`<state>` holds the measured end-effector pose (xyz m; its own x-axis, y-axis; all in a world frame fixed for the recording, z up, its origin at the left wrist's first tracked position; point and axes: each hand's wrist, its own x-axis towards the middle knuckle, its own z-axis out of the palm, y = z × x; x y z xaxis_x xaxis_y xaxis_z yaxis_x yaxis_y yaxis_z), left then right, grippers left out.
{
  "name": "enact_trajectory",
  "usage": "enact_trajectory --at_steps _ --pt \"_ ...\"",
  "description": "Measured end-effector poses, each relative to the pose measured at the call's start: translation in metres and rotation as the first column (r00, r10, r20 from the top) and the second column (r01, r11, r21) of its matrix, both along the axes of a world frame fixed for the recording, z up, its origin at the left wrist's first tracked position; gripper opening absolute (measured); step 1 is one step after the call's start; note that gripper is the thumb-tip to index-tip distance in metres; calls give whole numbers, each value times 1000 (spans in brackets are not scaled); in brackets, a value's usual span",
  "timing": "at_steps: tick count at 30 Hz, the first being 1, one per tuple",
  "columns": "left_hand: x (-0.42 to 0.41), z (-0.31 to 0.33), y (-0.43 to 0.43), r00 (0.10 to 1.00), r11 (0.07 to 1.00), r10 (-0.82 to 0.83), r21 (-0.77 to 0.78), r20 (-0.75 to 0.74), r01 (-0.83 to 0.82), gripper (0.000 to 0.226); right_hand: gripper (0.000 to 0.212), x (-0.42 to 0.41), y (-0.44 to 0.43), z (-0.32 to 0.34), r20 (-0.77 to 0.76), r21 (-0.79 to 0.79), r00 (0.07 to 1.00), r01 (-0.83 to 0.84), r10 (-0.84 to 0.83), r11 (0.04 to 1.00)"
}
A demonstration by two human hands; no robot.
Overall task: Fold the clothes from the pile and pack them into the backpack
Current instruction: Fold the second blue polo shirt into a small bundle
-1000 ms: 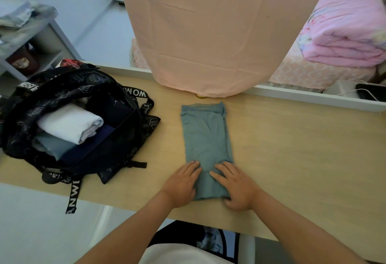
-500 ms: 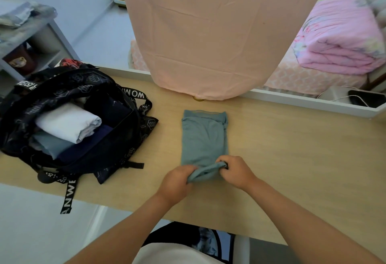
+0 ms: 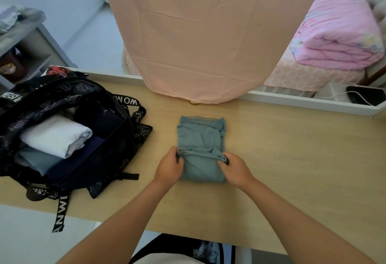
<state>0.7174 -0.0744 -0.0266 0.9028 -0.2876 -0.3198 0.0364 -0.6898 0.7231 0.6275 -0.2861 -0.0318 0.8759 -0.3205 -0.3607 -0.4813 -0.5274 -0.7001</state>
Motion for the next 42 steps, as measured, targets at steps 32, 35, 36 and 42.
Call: enact_trajectory --at_steps 32,35,36,42 --pt "40 -32 2 764 783 -613 284 203 553 73 61 55 -1 5 -111 -391 908 -413 403 823" --pt "53 1 6 905 899 -426 121 19 421 23 40 75 -9 29 -233 -186 886 -445 401 876" --pt "56 8 9 913 911 -406 62 -43 408 13 36 79 -12 33 -260 -77 874 -443 411 893" --pt "55 -4 24 994 992 -105 -76 -29 102 11 33 73 -13 18 -52 101 993 -101 107 990"
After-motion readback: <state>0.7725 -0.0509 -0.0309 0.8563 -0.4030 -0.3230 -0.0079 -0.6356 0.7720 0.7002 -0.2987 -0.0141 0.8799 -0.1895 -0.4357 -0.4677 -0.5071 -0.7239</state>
